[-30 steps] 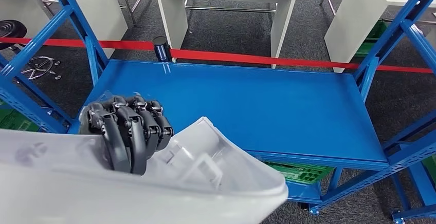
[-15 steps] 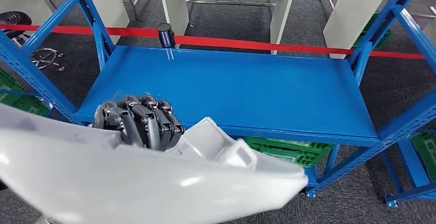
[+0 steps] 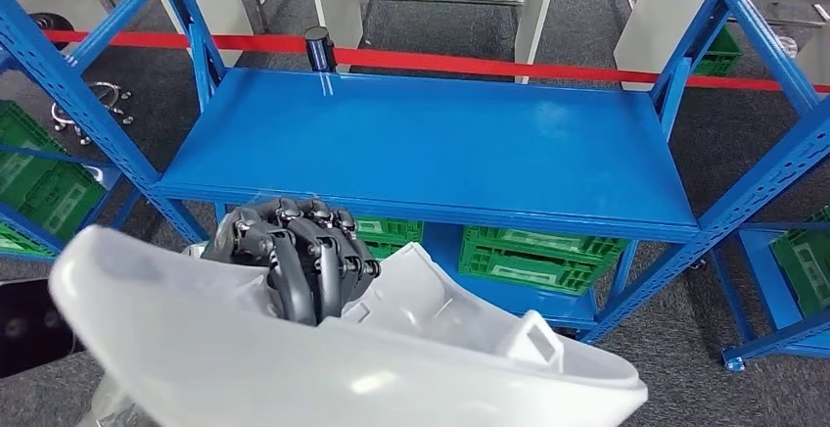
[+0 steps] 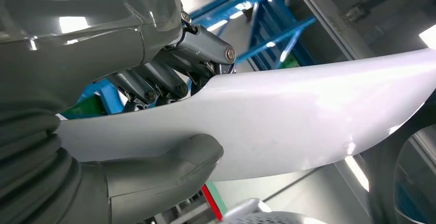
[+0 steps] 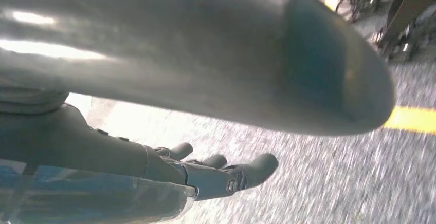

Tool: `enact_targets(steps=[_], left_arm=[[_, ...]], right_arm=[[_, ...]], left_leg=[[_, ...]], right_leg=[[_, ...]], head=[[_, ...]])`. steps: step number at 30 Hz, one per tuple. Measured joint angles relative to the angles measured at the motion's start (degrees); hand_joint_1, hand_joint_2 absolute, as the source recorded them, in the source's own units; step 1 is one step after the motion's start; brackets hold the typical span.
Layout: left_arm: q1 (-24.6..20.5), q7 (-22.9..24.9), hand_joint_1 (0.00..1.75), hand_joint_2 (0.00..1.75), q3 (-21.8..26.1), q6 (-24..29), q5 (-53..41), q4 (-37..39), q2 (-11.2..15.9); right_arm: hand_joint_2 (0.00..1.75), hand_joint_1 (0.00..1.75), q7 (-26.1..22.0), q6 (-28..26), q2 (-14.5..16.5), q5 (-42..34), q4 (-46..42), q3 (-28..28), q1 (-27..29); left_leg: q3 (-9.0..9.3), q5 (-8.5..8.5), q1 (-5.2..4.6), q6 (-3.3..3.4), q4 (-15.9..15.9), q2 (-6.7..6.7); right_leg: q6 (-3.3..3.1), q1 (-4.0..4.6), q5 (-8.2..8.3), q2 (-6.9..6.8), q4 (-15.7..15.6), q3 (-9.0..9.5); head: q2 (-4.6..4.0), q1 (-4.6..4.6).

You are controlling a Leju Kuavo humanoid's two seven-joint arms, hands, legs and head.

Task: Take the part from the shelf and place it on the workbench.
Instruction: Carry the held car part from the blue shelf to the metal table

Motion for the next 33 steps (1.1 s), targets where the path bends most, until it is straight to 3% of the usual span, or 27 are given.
enact_targets(steps=[2,3,4,6,7,8,9,10,11,12,14,16,18,19,21,22,23,24,25,26,27,29,31,33], left_arm=[[-0.32,0.42,1.75,1.75,-0.65,0.57,0.96,-0.28,-0.02],[-0.49,0.57,1.75,1.75,-1.0,0.83,1.4,-0.37,-0.03],[-0.61,0.62,1.75,1.75,-1.32,1.05,1.72,-0.42,-0.04],[-0.75,0.69,1.75,1.75,-1.96,1.29,2.06,-0.42,-0.04],[-0.72,0.71,1.75,1.75,-2.21,1.33,2.17,-0.42,-0.02],[-0.71,0.73,1.75,1.75,-2.42,1.35,2.25,-0.41,0.0],[-0.69,0.73,1.75,1.75,-2.56,1.37,2.31,-0.4,0.03],[-0.68,0.73,1.75,1.75,-2.67,1.39,2.35,-0.4,0.05],[-0.69,0.73,1.75,1.75,-2.75,1.41,2.36,-0.4,0.06],[-0.7,0.74,1.75,1.75,-2.81,1.43,2.36,-0.41,0.06],[-0.71,0.8,1.75,1.75,-2.99,1.46,2.38,-0.44,0.05],[-0.71,0.86,1.75,1.75,-3.22,1.5,2.4,-0.49,0.11],[-0.69,0.77,1.75,1.75,-3.37,1.58,2.45,-0.51,0.25],[-0.67,0.62,1.75,1.75,-3.39,1.65,2.48,-0.51,0.32],[-0.59,0.07,1.75,1.75,-3.38,1.67,2.52,-0.44,0.48],[-0.52,-0.33,1.75,1.75,-3.38,1.57,2.52,-0.33,0.57],[-0.46,-0.75,1.75,1.75,-3.38,1.39,2.5,-0.16,0.67],[-0.41,-1.14,1.75,1.75,-3.38,1.2,2.47,0.05,0.76],[-0.38,-1.54,1.75,1.75,-3.39,1.01,2.43,0.27,0.84],[-0.4,-1.86,1.75,1.75,-3.38,0.85,2.38,0.46,0.9],[-0.46,-2.16,1.75,1.75,-3.37,0.69,2.26,0.6,0.93],[-0.58,-2.78,1.75,1.75,-3.28,0.27,1.68,0.78,0.97],[-0.72,-3.43,1.75,1.75,-3.08,-0.1,0.87,0.93,1.08],[-0.88,-4.03,1.75,1.75,-2.72,-0.32,0.21,1.14,1.17]], right_arm=[[0.0,0.0,0.04,0.52,0.26,-1.4,0.18,0.62,-0.06],[0.0,0.0,0.03,0.81,0.37,-1.91,0.23,0.98,-0.04],[0.0,0.0,-0.01,1.03,0.37,-2.29,0.27,1.36,0.01],[0.0,0.0,-0.14,1.33,0.33,-2.69,0.31,2.11,0.05],[0.0,0.0,-0.21,1.42,0.31,-2.81,0.33,2.4,0.06],[0.0,0.0,-0.26,1.46,0.3,-2.87,0.34,2.62,0.08],[0.0,0.0,-0.3,1.49,0.29,-2.91,0.37,2.77,0.1],[0.0,0.0,-0.31,1.49,0.25,-2.93,0.39,2.92,0.12],[0.0,0.0,-0.31,1.49,0.21,-2.94,0.41,3.07,0.12],[0.0,0.0,-0.33,1.49,0.23,-2.94,0.43,3.22,0.07],[0.0,0.0,-0.37,1.49,0.22,-2.96,0.49,3.49,0.04],[0.0,0.0,-0.42,1.52,0.26,-2.97,0.57,3.69,0.12],[0.0,0.0,-0.86,1.54,0.28,-3.05,0.62,3.91,0.13],[0.0,0.0,-1.34,1.54,0.15,-3.15,0.64,4.06,0.16],[0.0,0.0,-2.59,1.66,-0.2,-3.45,0.66,4.49,0.32],[0.0,0.0,-3.26,1.98,-0.41,-3.6,0.67,4.76,0.51],[0.0,0.0,-3.92,2.45,-0.6,-3.71,0.69,5.06,0.72],[0.0,0.0,-4.61,3.03,-0.8,-3.79,0.71,5.37,0.94],[0.0,0.0,-5.29,3.57,-0.97,-3.82,0.73,5.69,1.16],[0.0,0.0,-5.98,3.92,-1.09,-3.81,0.74,6.02,1.32],[0.0,0.0,-6.76,4.09,-1.07,-3.8,0.73,6.37,1.45],[0.0,0.0,-8.53,3.82,-1.03,-3.79,0.73,7.1,1.7],[0.0,0.0,-10.08,3.35,-1.14,-3.81,0.84,7.81,1.84],[0.0,0.0,-11.58,3.06,-1.08,-3.86,0.96,8.44,1.78]], left_leg=[[-0.49,1.54,-0.14,0.67,-0.91,0.12],[-0.82,2.47,-0.07,1.04,-1.46,0.22],[-1.32,3.47,0.08,1.33,-1.97,0.31],[-3.01,5.13,0.13,1.54,-2.1,0.34],[-3.99,5.93,0.15,1.48,-2.06,0.33],[-4.99,6.71,0.19,1.34,-2.0,0.34],[-6.02,7.42,0.27,1.14,-1.89,0.36],[-7.05,8.05,0.42,0.86,-1.63,0.38],[-8.09,8.56,0.55,0.51,-1.11,0.39],[-9.16,8.95,0.64,0.15,-0.41,0.39],[-10.54,9.53,0.61,-0.54,0.89,0.35],[-10.89,10.18,0.68,-1.1,1.34,0.3],[-11.38,9.02,0.99,-1.69,2.23,0.23],[-11.92,6.93,1.12,-2.01,3.86,0.2],[-13.56,0.84,1.25,-2.52,10.23,0.18],[-14.28,-1.44,1.27,-2.62,14.11,0.19],[-14.45,-2.43,1.28,-2.57,17.05,0.19],[-13.73,-2.14,1.24,-2.35,18.27,0.18],[-11.95,-0.99,1.14,-1.91,17.37,0.15],[-9.14,0.29,0.93,-1.22,14.38,0.1],[-5.84,0.46,0.61,-0.24,10.06,0.08],[-1.05,-0.43,-0.09,1.0,2.87,0.13],[-0.13,-0.49,-0.66,1.38,0.3,0.2],[-0.4,1.53,-0.67,1.89,-1.32,0.29]], right_leg=[[0.44,-0.22,0.38,0.0,-0.13,-0.23],[0.35,-0.21,-0.53,0.03,0.53,-0.62],[0.06,-0.2,-2.41,0.05,2.26,-1.3],[-0.35,-0.26,-7.63,0.08,9.12,-3.39],[-0.11,-0.34,-9.35,0.08,12.86,-4.24],[0.48,-0.47,-9.91,0.08,15.45,-4.46],[1.3,-0.65,-9.31,0.07,16.11,-3.72],[2.2,-0.9,-8.03,0.07,14.43,-1.83],[2.97,-1.19,-7.01,0.06,10.85,0.98],[3.28,-1.23,-6.91,0.11,6.52,3.97],[2.55,-1.07,-7.87,0.34,1.15,7.23],[1.14,-0.81,-8.1,0.47,0.96,6.83],[-0.13,-0.81,-7.32,0.22,1.05,6.01],[-0.67,-0.83,-6.71,0.09,1.04,5.46],[-1.19,-0.66,-5.38,-0.04,1.08,4.1],[-1.24,-0.52,-4.64,-0.06,1.12,3.28],[-1.27,-0.34,-3.89,-0.07,1.15,2.39],[-1.28,-0.11,-3.16,-0.08,1.18,1.47],[-1.29,0.18,-2.43,-0.07,1.19,0.54],[-1.32,0.45,-1.76,-0.03,1.18,-0.25],[-1.3,0.62,-1.12,0.02,1.17,-0.87],[-0.93,0.51,0.08,0.06,0.9,-1.39],[-0.13,0.0,1.21,0.03,0.24,-1.32],[0.16,-0.23,1.32,0.05,0.09,-1.54]], head=[[0.0,-0.1],[0.0,-0.04],[0.0,0.06],[0.0,0.25],[0.0,0.33],[0.0,0.35],[0.0,0.37],[0.0,0.37],[0.0,0.38],[0.0,0.48],[0.0,0.56],[0.0,0.51],[0.0,0.48],[0.0,0.45],[0.0,0.38],[0.0,0.37],[0.0,0.37],[0.0,0.36],[0.0,0.36],[0.0,0.37],[0.01,0.41],[0.01,0.6],[0.0,0.43],[0.0,0.03]])
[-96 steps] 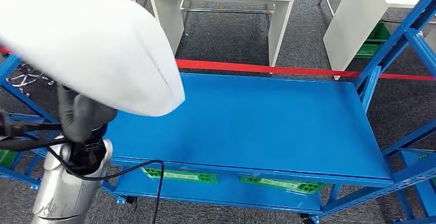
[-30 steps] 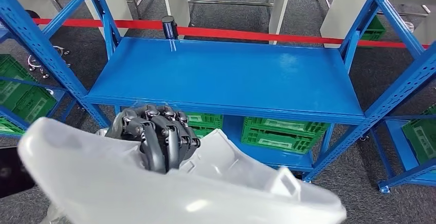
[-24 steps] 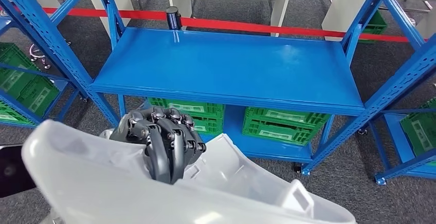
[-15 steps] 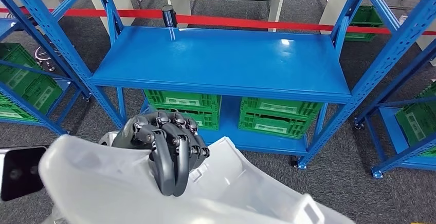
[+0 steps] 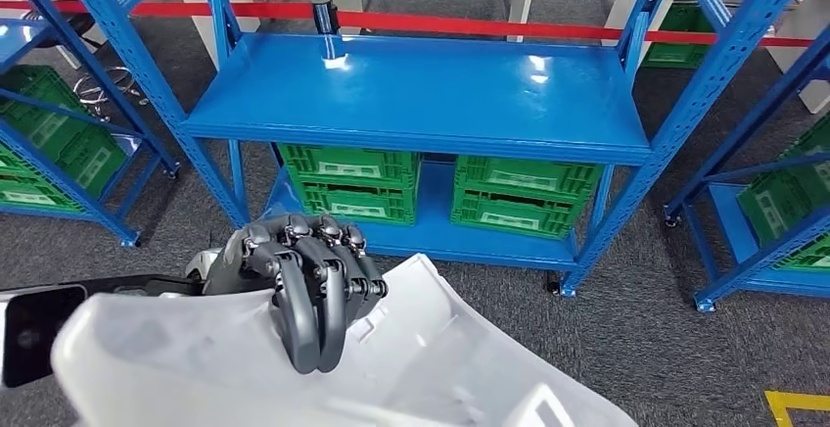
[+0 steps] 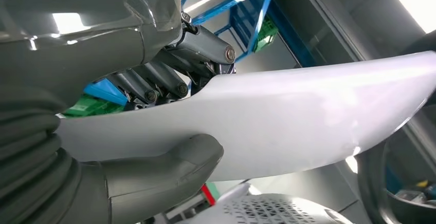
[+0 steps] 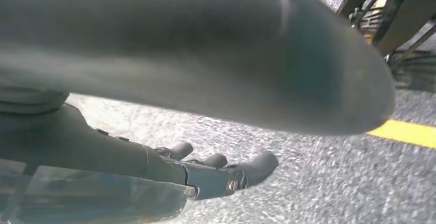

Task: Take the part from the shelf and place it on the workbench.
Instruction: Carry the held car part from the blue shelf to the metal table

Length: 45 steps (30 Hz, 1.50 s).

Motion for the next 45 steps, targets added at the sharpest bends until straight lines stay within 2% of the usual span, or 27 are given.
enact_targets(steps=[2,4,5,7,9,10,12,14,16,19,20,22,24,26,28,30,31,32,34,35,36,37,39,40,42,43,45], left_arm=[[-0.11,-0.49,1.75,1.75,0.45,-0.26,-0.5,0.21,-0.02],[-0.07,-0.79,1.75,1.75,0.81,-0.61,-0.8,0.4,-0.03],[0.03,-0.89,1.75,1.75,0.95,-0.79,-0.88,0.5,-0.02],[0.18,-1.0,1.75,1.75,1.13,-1.12,-0.9,0.77,0.05],[0.24,-1.03,1.75,1.75,1.27,-1.37,-0.9,1.01,0.1],[0.23,-1.04,1.75,1.75,1.35,-1.43,-0.93,1.08,0.09],[0.2,-1.07,1.75,1.75,1.44,-1.39,-1.26,1.14,0.01],[0.17,-1.14,1.75,1.75,1.48,-1.21,-1.76,1.16,-0.05],[0.14,-1.29,1.75,1.75,1.53,-1.09,-2.11,1.15,-0.07],[0.09,-1.69,1.75,1.75,1.72,-1.09,-2.91,0.97,-0.02],[0.1,-1.82,1.75,1.75,1.74,-1.09,-3.27,0.93,0.0],[0.12,-2.0,1.75,1.75,1.72,-1.08,-3.74,0.93,0.03],[0.1,-2.1,1.75,1.75,1.73,-1.06,-3.93,0.85,0.02],[0.02,-2.15,1.75,1.75,1.74,-1.04,-4.02,0.54,-0.09],[-0.28,-2.2,1.75,1.75,1.77,-1.01,-4.06,0.25,-0.2],[-0.55,-2.23,1.75,1.75,1.81,-0.98,-4.05,0.14,-0.24],[-0.6,-2.22,1.75,1.75,1.82,-0.97,-4.05,0.11,-0.3],[-0.57,-2.22,1.75,1.75,1.83,-0.98,-4.03,0.08,-0.38],[-0.43,-2.2,1.75,1.75,1.81,-1.02,-3.99,0.05,-0.5],[-0.28,-2.2,1.75,1.75,1.81,-1.06,-3.97,0.05,-0.51],[-0.1,-2.2,1.75,1.75,1.81,-1.1,-3.95,0.05,-0.5],[0.08,-2.2,1.75,1.75,1.8,-1.14,-3.96,0.06,-0.49],[0.34,-2.19,1.75,1.75,1.79,-1.21,-3.96,0.07,-0.49],[0.41,-2.19,1.75,1.75,1.79,-1.25,-3.96,0.07,-0.5],[0.49,-2.2,1.75,1.75,1.78,-1.37,-4.0,0.07,-0.63],[0.52,-2.2,1.75,1.75,1.77,-1.41,-4.03,0.07,-0.69],[0.55,-2.21,1.75,1.75,1.78,-1.42,-4.09,0.15,-0.67]], right_arm=[[0.0,0.0,-2.35,-0.29,0.14,-0.25,0.06,0.63,-0.05],[0.0,0.0,-4.71,-0.61,0.01,-0.86,0.08,1.15,-0.14],[0.0,0.0,-5.59,-0.77,-0.09,-1.21,0.08,1.27,-0.19],[0.0,0.0,-6.86,-1.05,-0.2,-1.86,0.08,1.42,-0.28],[0.0,0.0,-7.45,-1.14,-0.25,-2.4,0.07,1.55,-0.44],[0.0,0.0,-7.52,-1.13,-0.29,-2.68,0.07,1.62,-0.55],[0.0,0.0,-7.61,-1.05,-0.2,-3.19,0.06,1.81,-0.8],[0.0,0.0,-7.85,-0.93,0.03,-3.45,0.08,2.1,-0.64],[0.0,0.0,-8.17,-0.68,0.19,-3.44,0.11,2.44,-0.33],[0.0,0.0,-8.33,-0.32,0.15,-3.45,0.13,3.01,-0.21],[0.0,0.0,-8.35,-0.29,0.15,-3.51,0.13,3.21,-0.2],[0.0,0.0,-8.39,-0.29,0.16,-3.62,0.13,3.62,-0.14],[0.0,0.0,-8.42,-0.34,0.17,-3.74,0.13,3.9,-0.17],[0.0,0.0,-8.46,-0.4,0.3,-3.86,0.11,4.01,-0.14],[0.0,0.0,-8.48,-0.41,0.46,-3.93,0.11,4.15,-0.05],[0.0,0.0,-8.45,-0.39,0.59,-4.0,0.13,4.27,0.08],[0.0,0.0,-8.43,-0.35,0.67,-4.02,0.13,4.33,0.17],[0.0,0.0,-8.42,-0.3,0.68,-4.05,0.13,4.43,0.29],[0.0,0.0,-8.41,-0.14,0.57,-4.09,0.14,4.7,0.42],[0.0,0.0,-8.4,0.0,0.49,-4.11,0.14,4.87,0.45],[0.0,0.0,-8.4,0.17,0.44,-4.13,0.15,5.02,0.46],[0.0,0.0,-8.4,0.33,0.41,-4.14,0.15,5.14,0.46],[0.0,0.0,-8.39,0.51,0.4,-4.18,0.15,5.34,0.43],[0.0,0.0,-8.37,0.53,0.54,-4.2,0.1,5.41,0.31],[0.0,0.0,-8.33,0.48,0.53,-4.28,0.08,5.54,0.16],[0.0,0.0,-8.31,0.46,0.62,-4.31,0.07,5.6,0.09],[0.0,0.0,-8.29,0.37,0.68,-4.38,0.11,5.67,0.16]], left_leg=[[-0.96,2.44,0.27,0.39,-1.41,0.14],[-2.87,4.31,0.29,0.38,-1.53,0.25],[-3.98,5.18,0.35,0.21,-1.44,0.38],[-6.4,6.73,0.62,-0.26,-1.01,0.85],[-8.91,7.73,0.95,-1.02,0.33,1.43],[-10.08,8.01,1.03,-1.4,1.38,1.79],[-11.54,8.39,0.89,-1.95,3.05,2.64],[-11.9,8.77,1.06,-2.38,3.55,3.35],[-12.43,6.53,1.53,-3.16,4.97,2.47],[-14.35,-2.09,1.84,-3.97,13.88,0.46],[-14.76,-3.86,1.85,-3.96,17.32,0.31],[-13.49,-3.79,1.79,-3.48,20.0,0.22],[-8.42,-1.48,1.43,-2.17,15.13,0.0],[-2.32,-1.84,0.8,-0.53,7.13,-0.22],[0.21,-2.71,0.09,0.15,2.84,-0.29],[-0.04,-1.06,-0.24,0.22,1.33,-0.12],[-0.34,0.0,-0.19,0.35,0.46,-0.01],[-0.79,1.22,-0.04,0.45,-0.35,0.09],[-2.39,3.34,0.12,0.55,-0.94,0.14],[-3.46,4.27,0.15,0.49,-0.87,0.19],[-4.67,5.13,0.2,0.34,-0.77,0.25],[-5.94,5.97,0.3,0.12,-0.6,0.32],[-8.68,7.4,0.7,-0.6,0.34,0.41],[-10.09,7.92,0.8,-1.02,1.18,0.44],[-12.03,8.6,0.8,-1.78,2.9,0.53],[-12.46,8.97,0.74,-2.01,3.34,0.59],[-12.72,9.38,1.01,-2.42,3.67,0.6]], right_leg=[[-0.67,0.02,-3.58,0.04,2.89,-1.08],[-0.96,-0.14,-8.81,0.07,9.66,-2.79],[-0.48,-0.32,-10.0,0.06,13.11,-3.28],[1.48,-0.83,-8.8,-0.01,15.97,-2.18],[3.52,-1.46,-6.93,-1.01,11.1,2.4],[3.74,-1.35,-7.52,-1.71,7.11,5.25],[2.95,-0.97,-9.92,-2.58,1.92,8.24],[1.43,-0.74,-10.18,-1.93,1.58,7.85],[0.12,-0.77,-9.19,-1.47,1.78,6.88],[-0.91,-0.6,-7.1,-1.0,1.86,4.87],[-0.96,-0.44,-6.39,-0.79,1.9,4.08],[-0.99,0.0,-4.98,-0.46,1.96,2.33],[-1.02,0.44,-3.64,-0.19,1.95,0.77],[-0.79,0.53,-2.43,-0.03,1.76,-0.06],[-0.08,0.09,-1.24,-0.04,1.27,-0.14],[0.53,-0.2,-0.3,-0.03,0.68,-0.18],[0.45,-0.18,-0.95,0.0,1.04,-0.49],[0.13,-0.05,-2.67,0.03,2.34,-1.03],[-0.56,0.01,-8.01,0.07,8.14,-2.64],[-0.44,-0.07,-9.89,0.07,11.63,-3.29],[0.14,-0.25,-10.51,0.06,14.4,-3.46],[1.08,-0.5,-9.9,0.06,15.78,-2.92],[3.14,-1.25,-7.38,0.03,12.83,1.08],[3.77,-1.42,-7.56,0.04,9.06,4.16],[3.28,-1.38,-9.7,0.13,2.99,8.12],[2.64,-1.12,-10.75,0.18,1.73,8.68],[1.3,-1.15,-10.43,0.09,1.77,7.85]], head=[[0.0,0.0],[0.0,0.12],[0.0,0.17],[0.0,0.21],[0.0,0.28],[0.0,0.42],[0.0,0.57],[0.0,0.46],[0.0,0.29],[0.0,0.17],[0.0,0.16],[0.0,0.16],[0.0,0.17],[0.0,0.23],[0.0,0.13],[0.0,-0.06],[0.0,-0.08],[0.0,0.0],[0.0,0.15],[0.0,0.21],[0.0,0.23],[0.0,0.22],[0.0,0.24],[0.0,0.35],[0.0,0.43],[0.0,0.42],[0.0,0.29]])
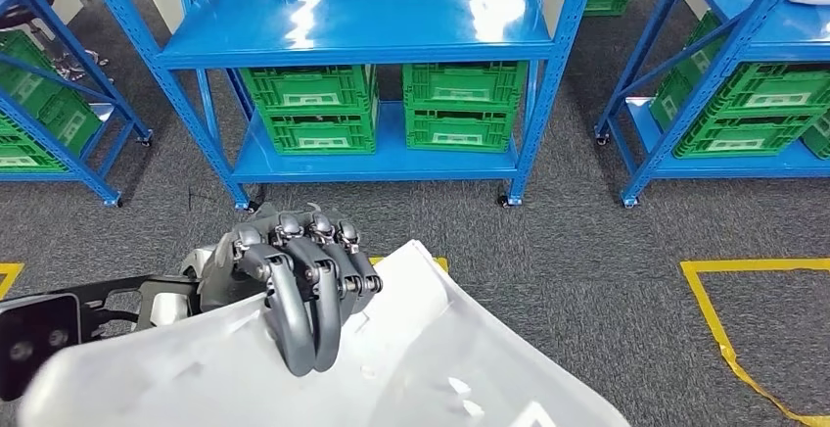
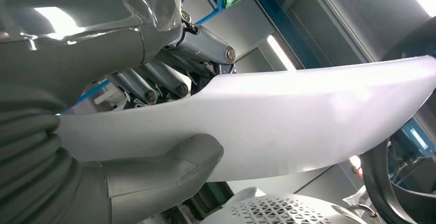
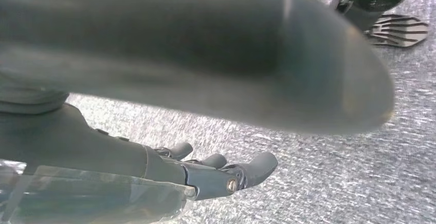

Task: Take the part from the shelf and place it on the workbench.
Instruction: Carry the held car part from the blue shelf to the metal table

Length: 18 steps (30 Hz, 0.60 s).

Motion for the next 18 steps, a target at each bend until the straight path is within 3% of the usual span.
enact_targets(steps=[1,3,5,6,7,8,9,11,12,13,15,16,18], left_arm=[[0.0,-0.01,1.75,1.75,0.02,0.09,-0.04,0.05,0.02],[0.0,-0.03,1.75,1.75,0.03,0.25,-0.15,0.17,0.08],[0.0,-0.06,1.75,1.75,0.01,0.39,-0.22,0.33,0.1],[0.01,-0.09,1.75,1.75,-0.01,0.43,-0.24,0.45,0.11],[0.01,-0.1,1.75,1.75,-0.02,0.45,-0.26,0.57,0.13],[0.01,-0.12,1.75,1.75,-0.02,0.46,-0.28,0.68,0.14],[-0.01,-0.14,1.75,1.75,-0.02,0.46,-0.3,0.77,0.15],[-0.13,-0.16,1.75,1.75,-0.01,0.46,-0.31,0.83,0.09],[-0.19,-0.19,1.75,1.75,-0.02,0.46,-0.31,0.83,0.04],[-0.26,-0.22,1.75,1.75,-0.02,0.46,-0.31,0.84,0.02],[-0.31,-0.27,1.75,1.75,-0.03,0.46,-0.34,0.87,0.02],[-0.36,-0.27,1.75,1.75,-0.04,0.46,-0.36,0.9,0.01],[-0.39,-0.28,1.75,1.75,-0.08,0.47,-0.38,1.0,-0.06]], right_arm=[[0.0,0.0,0.01,-0.09,0.0,-0.05,0.01,0.03,-0.01],[0.0,0.0,0.03,-0.29,-0.18,-0.24,0.02,0.16,-0.05],[0.0,0.0,0.04,-0.4,-0.33,-0.47,0.02,0.38,-0.07],[0.0,0.0,0.04,-0.42,-0.32,-0.57,0.02,0.5,-0.05],[0.0,0.0,0.04,-0.38,-0.32,-0.63,0.02,0.62,-0.03],[0.0,0.0,0.03,-0.3,-0.32,-0.66,0.02,0.74,-0.02],[0.0,0.0,0.02,-0.21,-0.31,-0.68,0.02,0.85,-0.02],[0.0,0.0,-0.02,-0.09,-0.2,-0.69,0.0,0.98,-0.03],[0.0,0.0,-0.04,-0.06,-0.13,-0.69,0.0,1.01,-0.01],[0.0,0.0,-0.05,-0.03,-0.06,-0.69,0.0,1.03,0.01],[0.0,0.0,-0.06,0.01,0.12,-0.69,0.02,1.07,0.09],[0.0,0.0,-0.06,0.02,0.18,-0.69,0.02,1.08,0.13],[0.0,0.0,-0.06,0.03,0.28,-0.68,0.02,1.08,0.23]], left_leg=[[-0.27,-0.98,0.18,-0.28,0.56,-0.11],[-1.36,-6.17,0.5,-1.01,4.59,-0.34],[-2.58,-11.91,0.76,-1.47,11.94,-0.39],[-2.68,-13.12,0.88,-1.53,15.07,-0.4],[-2.04,-13.03,0.94,-1.46,16.66,-0.43],[-0.39,-12.02,0.95,-1.26,16.16,-0.49],[2.36,-10.83,0.89,-0.89,13.53,-0.59],[8.98,-10.82,0.6,0.06,4.91,-0.86],[11.26,-11.38,0.39,0.36,1.51,-0.96],[12.43,-11.92,0.13,0.57,-0.6,-1.01],[12.42,-10.86,-0.09,0.94,-1.99,-0.93],[12.22,-9.97,-0.08,1.28,-2.66,-0.8],[11.29,-8.05,0.04,1.99,-3.74,-0.56]], right_leg=[[-0.63,-0.01,0.49,-0.09,0.09,-0.41],[-1.51,-0.03,1.75,-0.27,0.1,-1.53],[-1.72,0.11,3.2,-0.31,0.18,-3.01],[-1.7,0.2,3.92,-0.32,0.22,-3.85],[-1.63,0.28,4.62,-0.31,0.24,-4.73],[-1.55,0.37,5.29,-0.29,0.25,-5.57],[-1.46,0.47,5.92,-0.24,0.24,-6.31],[-1.09,0.56,7.09,-0.14,0.14,-7.26],[-0.76,0.53,7.71,-0.11,-0.09,-7.46],[-0.35,0.41,8.33,-0.1,-0.42,-7.55],[0.42,0.22,9.54,-0.09,-1.27,-7.64],[0.5,0.19,9.37,-0.08,-1.27,-7.87],[-0.18,0.33,6.08,-0.06,1.62,-9.04]], head=[[0.0,-0.04],[0.0,-0.09],[0.0,-0.14],[0.0,-0.13],[0.0,-0.14],[0.0,-0.14],[0.0,-0.14],[0.0,-0.1],[0.0,-0.08],[0.0,-0.14],[0.0,-0.26],[0.0,-0.3],[0.0,-0.05]])
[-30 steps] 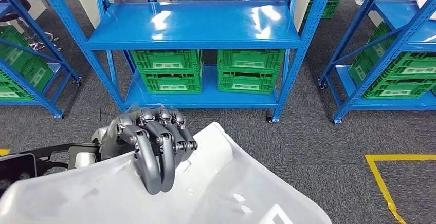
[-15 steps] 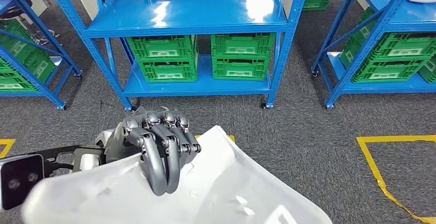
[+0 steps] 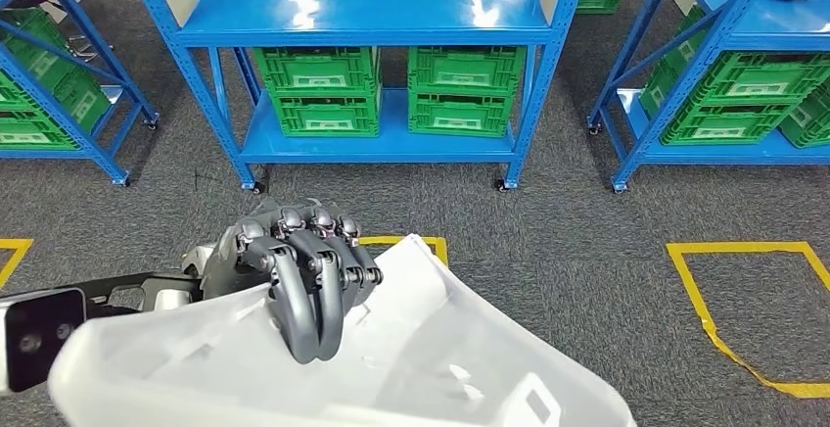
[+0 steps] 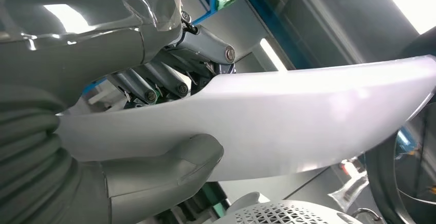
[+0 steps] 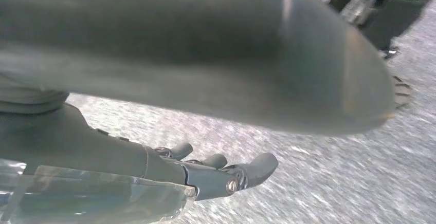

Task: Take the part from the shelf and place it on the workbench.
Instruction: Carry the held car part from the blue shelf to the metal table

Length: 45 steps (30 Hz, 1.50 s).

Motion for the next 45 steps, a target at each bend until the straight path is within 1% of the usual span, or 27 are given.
enact_targets(steps=[2,3,5,7,9,11,13,15,17,18,20,21,23,24,26,28,29,31,33,34,35,36,38,40,41,43,45], left_arm=[[0.02,0.01,1.75,1.75,-0.06,0.0,-0.02,0.18,-0.03],[0.08,0.01,1.75,1.75,-0.12,-0.01,-0.04,0.28,-0.02],[0.14,0.01,1.75,1.75,-0.26,-0.04,-0.05,0.51,0.0],[0.14,0.0,1.75,1.75,-0.41,-0.11,-0.05,0.69,0.02],[0.13,-0.02,1.75,1.75,-0.58,-0.2,-0.01,0.8,0.03],[0.13,-0.09,1.75,1.75,-0.77,-0.29,0.15,0.9,0.08],[0.15,-0.2,1.75,1.75,-0.86,-0.43,0.39,1.05,0.21],[0.15,-0.29,1.75,1.75,-0.86,-0.61,0.57,1.17,0.38],[0.18,-0.34,1.75,1.75,-0.86,-0.74,0.63,1.28,0.54],[0.2,-0.36,1.75,1.75,-0.86,-0.81,0.64,1.36,0.63],[0.24,-0.37,1.75,1.75,-0.88,-1.02,0.67,1.54,0.78],[0.25,-0.36,1.75,1.75,-0.89,-1.1,0.68,1.6,0.81],[0.22,-0.28,1.75,1.75,-0.88,-1.19,0.69,1.66,0.81],[0.19,-0.24,1.75,1.75,-0.87,-1.19,0.7,1.66,0.78],[0.16,-0.18,1.75,1.75,-0.85,-1.19,0.73,1.67,0.73],[0.16,-0.15,1.75,1.75,-0.85,-1.19,0.74,1.69,0.71],[0.14,-0.12,1.75,1.75,-0.86,-1.17,0.74,1.72,0.68],[0.15,0.03,1.75,1.75,-0.88,-1.1,0.71,1.86,0.61],[0.21,0.27,1.75,1.75,-0.97,-1.03,0.63,2.13,0.57],[0.23,0.37,1.75,1.75,-1.04,-1.01,0.61,2.3,0.57],[0.24,0.45,1.75,1.75,-1.12,-0.98,0.6,2.47,0.58],[0.24,0.51,1.75,1.75,-1.18,-0.94,0.6,2.62,0.6],[0.25,0.73,1.75,1.75,-1.27,-0.85,0.6,2.81,0.61],[0.23,1.06,1.75,1.75,-1.36,-0.73,0.57,2.89,0.58],[0.21,1.22,1.75,1.75,-1.43,-0.66,0.56,2.94,0.56],[0.2,1.43,1.75,1.75,-1.56,-0.54,0.49,3.12,0.61],[0.18,1.51,1.75,1.75,-1.63,-0.46,0.44,3.29,0.73]], right_arm=[[0.0,0.0,0.01,0.02,-0.05,0.0,0.0,0.0,0.02],[0.0,0.0,0.02,0.08,-0.07,-0.01,0.0,0.01,0.0],[0.0,0.0,0.15,0.36,-0.04,-0.1,0.0,0.02,-0.01],[0.0,0.0,0.45,0.54,-0.03,-0.34,0.0,0.01,-0.1],[0.0,0.0,0.8,0.49,-0.06,-0.65,0.0,0.01,-0.32],[0.0,0.0,0.98,0.5,-0.01,-0.94,0.0,0.01,-0.38],[0.0,0.0,0.98,0.62,0.2,-1.16,0.01,0.01,-0.24],[0.0,0.0,0.98,0.73,0.41,-1.33,0.02,0.01,-0.19],[0.0,0.0,0.98,0.83,0.61,-1.4,0.02,0.0,-0.15],[0.0,0.0,1.04,0.87,0.71,-1.41,0.02,0.0,-0.09],[0.0,0.0,1.47,0.85,0.85,-1.52,0.02,0.01,0.0],[0.0,0.0,1.82,0.74,0.92,-1.63,0.02,0.01,0.02],[0.0,0.0,2.36,0.34,1.1,-1.88,0.02,0.0,0.03],[0.0,0.0,2.46,0.12,1.2,-1.98,0.02,0.0,0.04],[0.0,0.0,2.51,-0.13,1.38,-2.09,0.02,0.0,0.03],[0.0,0.0,2.52,-0.15,1.54,-2.1,0.02,0.01,0.07],[0.0,0.0,2.53,-0.12,1.63,-2.09,0.02,0.02,0.09],[0.0,0.0,2.53,0.02,1.76,-2.09,0.02,0.04,0.06],[0.0,0.0,2.53,0.25,1.8,-2.1,0.02,0.09,0.02],[0.0,0.0,2.52,0.45,1.83,-2.1,0.02,0.13,0.02],[0.0,0.0,2.52,0.72,1.85,-2.09,0.02,0.2,0.01],[0.0,0.0,2.51,0.99,1.86,-2.08,0.02,0.26,0.01],[0.0,0.0,2.51,1.24,1.83,-2.06,0.02,0.35,-0.07],[0.0,0.0,2.52,1.13,1.78,-2.06,0.02,0.39,-0.22],[0.0,0.0,2.52,1.07,1.78,-2.06,0.02,0.42,-0.28],[0.0,0.0,2.53,1.02,1.93,-2.06,0.02,0.52,-0.31],[0.0,0.0,2.53,1.03,2.04,-2.05,0.02,0.64,-0.4]], left_leg=[[-1.7,1.49,-0.3,0.4,-0.03,0.05],[-2.67,2.2,-0.44,0.44,0.03,0.05],[-4.69,3.53,-0.58,0.41,0.34,0.06],[-6.75,4.61,-0.58,0.14,1.12,0.05],[-8.41,5.44,-0.71,-0.37,2.13,0.13],[-9.13,6.27,-0.77,-0.89,2.57,0.26],[-9.54,6.5,-0.68,-1.46,2.77,0.18],[-10.57,3.07,-0.34,-2.41,5.61,-0.07],[-12.06,-2.8,0.33,-3.44,12.58,-0.2],[-12.54,-4.65,0.63,-3.79,16.15,-0.2],[-11.46,-4.54,1.07,-4.09,18.96,-0.2],[-9.41,-3.16,1.2,-4.04,17.25,-0.21],[-3.17,-1.48,1.19,-3.57,9.53,-0.38],[-0.42,-1.75,1.04,-3.26,5.51,-0.49],[1.97,-2.84,0.5,-2.65,1.22,-0.64],[1.55,-1.91,0.2,-1.8,0.29,-0.49],[1.21,-1.13,0.19,-1.22,-0.14,-0.36],[0.08,0.53,0.2,-0.26,-0.8,-0.11],[-1.73,1.92,-0.16,0.2,-0.74,-0.11],[-2.73,2.62,-0.33,0.27,-0.64,-0.11],[-3.75,3.31,-0.46,0.28,-0.49,-0.11],[-4.79,3.95,-0.53,0.23,-0.25,-0.11],[-6.77,4.98,-0.62,-0.03,0.58,-0.15],[-8.22,5.82,-0.74,-0.51,1.58,-0.11],[-8.61,6.28,-0.74,-0.8,1.87,-0.07],[-9.02,7.0,-0.65,-1.44,2.0,-0.1],[-9.81,4.4,-0.42,-2.28,3.78,-0.28]], right_leg=[[-0.69,0.18,-5.06,0.03,6.97,-1.81],[-0.55,0.22,-6.46,0.03,10.39,-2.36],[0.55,0.25,-5.88,0.02,12.72,-1.23],[1.48,0.2,-3.93,0.0,7.31,3.64],[1.1,0.45,-4.56,0.06,-0.64,8.97],[0.22,0.84,-5.59,0.17,-3.96,10.6],[-0.65,0.57,-4.89,0.09,-3.94,9.82],[-1.58,0.2,-3.77,-0.14,-4.01,8.93],[-1.88,0.22,-2.58,-0.26,-3.94,7.8],[-1.81,0.23,-1.99,-0.27,-3.91,7.12],[-1.57,0.23,-0.89,-0.27,-3.85,5.72],[-1.42,0.23,-0.35,-0.24,-3.83,5.08],[-0.97,0.26,0.59,-0.15,-3.81,4.19],[-0.61,0.24,1.05,-0.11,-3.83,3.93],[0.34,0.07,2.06,-0.09,-4.03,3.46],[1.13,-0.16,2.83,-0.11,-4.42,3.04],[1.08,-0.19,2.2,-0.12,-3.97,2.64],[0.24,-0.1,-1.94,-0.14,0.44,0.96],[-0.25,0.08,-6.58,-0.11,8.13,-1.13],[0.01,0.15,-7.43,-0.11,11.18,-1.54],[0.54,0.19,-7.06,-0.1,12.57,-1.13],[1.16,0.21,-5.86,-0.11,12.02,0.23],[1.7,0.28,-4.01,-0.11,5.38,5.69],[0.97,0.57,-4.9,-0.04,-2.37,10.63],[0.5,0.8,-5.55,-0.01,-4.41,11.69],[-0.36,0.78,-5.14,-0.07,-4.78,11.04],[-1.38,0.48,-3.97,-0.28,-4.79,10.12]], head=[[0.0,0.23],[0.0,0.27],[0.0,0.28],[0.0,0.29],[0.0,0.25],[0.0,0.21],[0.0,0.26],[0.0,0.17],[0.0,0.04],[0.0,0.04],[0.0,0.03],[0.0,0.03],[0.0,0.03],[0.0,0.07],[0.0,0.09],[0.0,0.11],[0.0,0.16],[0.0,0.37],[0.0,0.51],[0.0,0.54],[0.0,0.53],[0.0,0.53],[0.0,0.56],[0.0,0.53],[0.01,0.54],[0.01,0.58],[0.0,0.43]])
